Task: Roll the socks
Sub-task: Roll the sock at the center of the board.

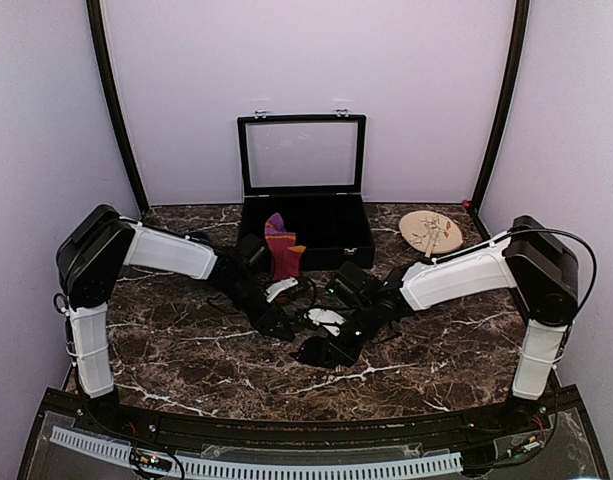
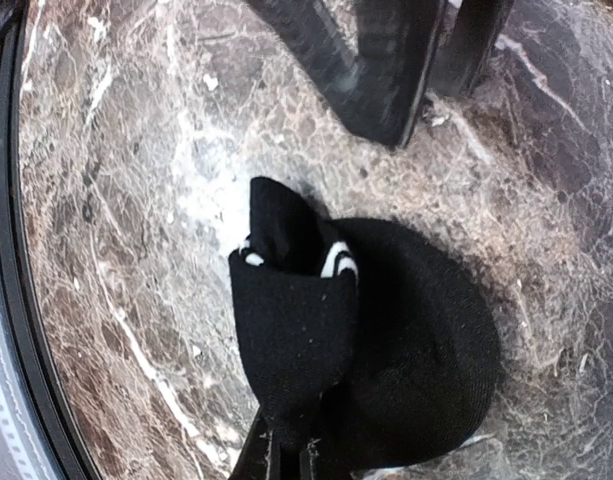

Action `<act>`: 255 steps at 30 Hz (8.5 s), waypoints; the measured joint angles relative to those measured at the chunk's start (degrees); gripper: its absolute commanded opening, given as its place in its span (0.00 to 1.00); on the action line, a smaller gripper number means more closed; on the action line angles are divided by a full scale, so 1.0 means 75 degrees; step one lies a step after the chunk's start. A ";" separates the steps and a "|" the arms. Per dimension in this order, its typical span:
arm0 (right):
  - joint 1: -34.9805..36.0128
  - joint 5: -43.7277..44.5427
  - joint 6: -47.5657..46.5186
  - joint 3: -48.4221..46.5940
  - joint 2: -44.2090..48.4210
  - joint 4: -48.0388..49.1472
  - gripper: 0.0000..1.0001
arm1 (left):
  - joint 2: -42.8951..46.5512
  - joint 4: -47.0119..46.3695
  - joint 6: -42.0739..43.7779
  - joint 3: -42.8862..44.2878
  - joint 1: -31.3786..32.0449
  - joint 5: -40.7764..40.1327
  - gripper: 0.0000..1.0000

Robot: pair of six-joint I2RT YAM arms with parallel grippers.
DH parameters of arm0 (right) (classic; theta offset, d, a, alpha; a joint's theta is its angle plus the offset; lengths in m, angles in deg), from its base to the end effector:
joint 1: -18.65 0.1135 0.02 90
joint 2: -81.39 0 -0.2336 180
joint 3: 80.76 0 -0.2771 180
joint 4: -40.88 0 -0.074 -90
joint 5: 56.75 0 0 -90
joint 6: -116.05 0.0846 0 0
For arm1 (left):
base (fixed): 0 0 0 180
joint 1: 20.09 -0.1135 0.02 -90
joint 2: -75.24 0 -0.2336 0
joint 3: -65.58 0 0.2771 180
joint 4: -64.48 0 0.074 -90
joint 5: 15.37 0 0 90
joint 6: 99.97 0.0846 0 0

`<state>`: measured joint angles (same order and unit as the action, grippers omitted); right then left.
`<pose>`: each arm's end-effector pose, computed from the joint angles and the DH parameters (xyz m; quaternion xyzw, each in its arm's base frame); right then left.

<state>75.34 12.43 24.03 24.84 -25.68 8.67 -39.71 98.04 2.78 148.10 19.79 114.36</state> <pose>0.1873 0.3398 0.0486 -0.5049 0.8175 0.2549 0.1090 0.2792 -0.3037 0.0497 0.4712 0.7933 -0.3690 0.1122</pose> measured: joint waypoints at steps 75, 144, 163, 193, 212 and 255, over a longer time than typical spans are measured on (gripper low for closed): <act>-0.0831 -0.2973 0.0312 -0.1463 -0.1399 -0.2052 0.00 | 0.1766 -0.2862 0.2632 -0.2122 0.3739 -0.5983 0.43; -0.1617 -0.2602 0.1440 0.0280 -0.0085 -0.0481 0.34 | 0.0784 -0.0259 0.1824 -0.0341 0.2576 -0.3013 0.00; -0.1722 0.0210 0.2346 0.1649 0.1708 0.0822 0.34 | -0.0012 0.1032 0.1524 0.0653 0.1912 -0.1075 0.00; 0.1119 0.4540 0.2025 0.3331 0.4500 0.1784 0.35 | -0.1084 0.2031 0.1227 0.1437 0.1110 0.1241 0.00; 0.2396 0.4613 0.0140 0.1676 0.2101 0.1571 0.44 | -0.1408 0.2515 0.1236 0.1781 0.0950 0.1635 0.00; 0.2124 0.4500 -0.1466 0.0472 0.0455 0.0933 0.33 | -0.1588 0.2952 0.1358 0.1903 0.0804 0.1955 0.00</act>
<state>91.27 46.18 13.04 28.38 -22.27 15.67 -51.63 120.18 12.97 162.37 25.82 129.02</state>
